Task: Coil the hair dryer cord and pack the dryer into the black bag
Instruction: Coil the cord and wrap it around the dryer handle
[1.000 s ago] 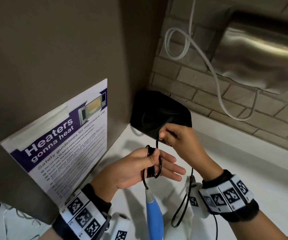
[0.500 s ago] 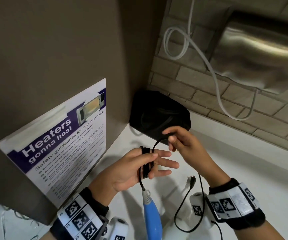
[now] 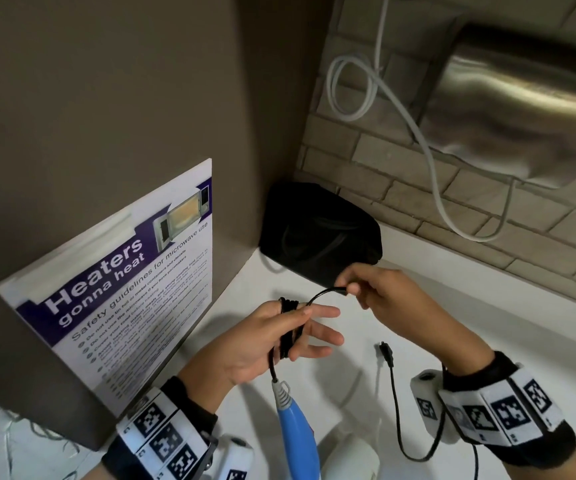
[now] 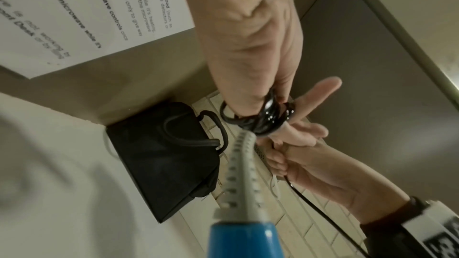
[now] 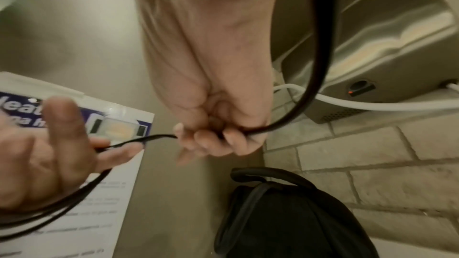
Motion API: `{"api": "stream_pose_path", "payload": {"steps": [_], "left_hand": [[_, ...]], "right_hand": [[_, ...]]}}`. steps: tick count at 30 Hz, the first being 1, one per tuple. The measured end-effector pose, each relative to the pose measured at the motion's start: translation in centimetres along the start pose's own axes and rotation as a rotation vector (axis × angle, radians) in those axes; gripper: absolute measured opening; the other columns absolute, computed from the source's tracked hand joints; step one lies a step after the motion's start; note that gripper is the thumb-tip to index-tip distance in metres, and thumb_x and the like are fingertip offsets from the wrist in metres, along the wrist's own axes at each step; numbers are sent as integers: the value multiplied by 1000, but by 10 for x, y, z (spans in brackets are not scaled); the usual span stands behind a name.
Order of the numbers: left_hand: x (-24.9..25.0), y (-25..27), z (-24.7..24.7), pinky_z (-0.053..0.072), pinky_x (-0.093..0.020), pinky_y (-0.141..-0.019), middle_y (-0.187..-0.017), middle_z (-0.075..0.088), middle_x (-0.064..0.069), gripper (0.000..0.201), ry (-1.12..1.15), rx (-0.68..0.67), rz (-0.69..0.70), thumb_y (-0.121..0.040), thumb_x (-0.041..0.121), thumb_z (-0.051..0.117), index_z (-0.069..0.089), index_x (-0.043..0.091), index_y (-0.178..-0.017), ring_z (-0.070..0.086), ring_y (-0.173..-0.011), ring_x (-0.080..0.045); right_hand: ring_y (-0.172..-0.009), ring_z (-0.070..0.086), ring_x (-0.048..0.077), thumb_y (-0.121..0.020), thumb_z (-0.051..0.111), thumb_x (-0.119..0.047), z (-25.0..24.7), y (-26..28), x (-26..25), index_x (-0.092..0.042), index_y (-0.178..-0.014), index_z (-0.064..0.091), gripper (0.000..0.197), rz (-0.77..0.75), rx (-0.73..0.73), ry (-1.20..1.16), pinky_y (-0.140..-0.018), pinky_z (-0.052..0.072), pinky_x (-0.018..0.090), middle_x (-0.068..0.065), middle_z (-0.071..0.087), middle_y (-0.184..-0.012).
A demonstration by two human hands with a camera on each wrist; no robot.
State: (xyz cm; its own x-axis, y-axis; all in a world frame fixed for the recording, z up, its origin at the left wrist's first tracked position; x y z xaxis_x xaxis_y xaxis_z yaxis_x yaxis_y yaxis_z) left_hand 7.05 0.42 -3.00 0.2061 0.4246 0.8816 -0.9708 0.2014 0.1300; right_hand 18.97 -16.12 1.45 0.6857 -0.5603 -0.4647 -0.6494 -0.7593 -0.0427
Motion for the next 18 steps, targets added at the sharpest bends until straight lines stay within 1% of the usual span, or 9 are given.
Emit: {"api": "stream_pose_path", "payload": {"steps": [2, 4, 5, 8, 10, 12, 14, 16, 18], "left_hand": [[1, 0, 0, 57, -28, -78, -75, 41, -28, 36, 19, -11, -2, -101, 12, 31, 58, -3, -119, 66, -58, -5], [1, 0, 1, 56, -26, -74, -72, 50, -28, 36, 34, -44, -35, -99, 15, 34, 59, -4, -116, 56, -43, -3], [1, 0, 0, 55, -25, -71, -65, 59, -22, 36, 36, -64, -54, -98, 17, 36, 61, -3, -115, 51, -39, -2], [0, 1, 1, 53, -24, -68, -54, 64, -4, 36, 33, -83, -81, -95, 21, 40, 66, 0, -109, 51, -38, -4], [1, 0, 0, 53, -26, -69, -52, 59, -8, 35, 37, -47, -64, -96, 20, 40, 67, 0, -105, 53, -38, -6], [0, -2, -1, 53, -28, -71, -58, 55, -13, 35, 59, -1, -51, -99, 16, 37, 66, -3, -104, 49, -33, -4], [-2, -3, -2, 54, -28, -70, -57, 57, -14, 35, 98, 16, -42, -98, 16, 38, 68, -2, -100, 40, -28, -3], [-4, -3, -7, 55, -27, -68, -57, 62, -9, 34, 129, 7, -41, -94, 19, 42, 70, 0, -99, 37, -28, -3], [-5, -2, -9, 55, -27, -71, -60, 64, -9, 34, 79, -44, -58, -94, 21, 43, 69, 1, -104, 42, -31, -3]], "right_hand": [[-71, 56, 8, -92, 57, -15, 2, 3, -11, -25, -96, 59, 11, -106, 108, 27, -65, 44, 19, -7, 60, -78], [-71, 54, 9, -88, 55, -8, 4, 5, -17, -19, -87, 60, 12, -228, 184, 67, -63, 43, 17, -5, 57, -80], [-69, 52, 8, -85, 53, -3, 4, 4, -16, -17, -82, 61, 17, -241, 223, 80, -62, 42, 15, -4, 55, -79], [-68, 51, 5, -86, 52, 4, 5, 3, -11, -19, -79, 63, 26, -140, 254, 26, -63, 40, 15, -4, 56, -79], [-74, 56, 8, -97, 48, -14, 8, 5, -15, -23, -89, 63, 19, -88, 215, -115, -66, 45, 19, -5, 59, -79], [-77, 60, 10, -96, 43, -33, 11, 9, -22, -25, -103, 64, 23, -53, 121, -242, -69, 47, 16, -8, 60, -78], [-77, 60, 9, -93, 49, -36, 12, 10, -23, -25, -108, 66, 25, -85, 20, -138, -69, 46, 15, -8, 63, -82], [-78, 58, 10, -90, 56, -32, 5, 10, -15, -25, -103, 71, 20, -150, 4, -31, -68, 44, 17, -5, 64, -84], [-78, 59, 10, -88, 62, -26, 2, 6, -8, -23, -92, 74, 13, -148, 83, -70, -68, 45, 19, -5, 62, -82]]}}
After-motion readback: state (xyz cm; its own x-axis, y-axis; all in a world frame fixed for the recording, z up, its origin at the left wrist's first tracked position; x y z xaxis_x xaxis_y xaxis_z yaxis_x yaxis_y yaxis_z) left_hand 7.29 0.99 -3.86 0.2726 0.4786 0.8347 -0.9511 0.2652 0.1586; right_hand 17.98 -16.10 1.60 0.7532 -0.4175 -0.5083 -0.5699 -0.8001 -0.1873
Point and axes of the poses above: each hand's wrist, its own y-axis away from the middle knuckle, its own z-axis out of the palm, x = y × z, the point moved 1 cm from there along -y, towards the middle knuckle
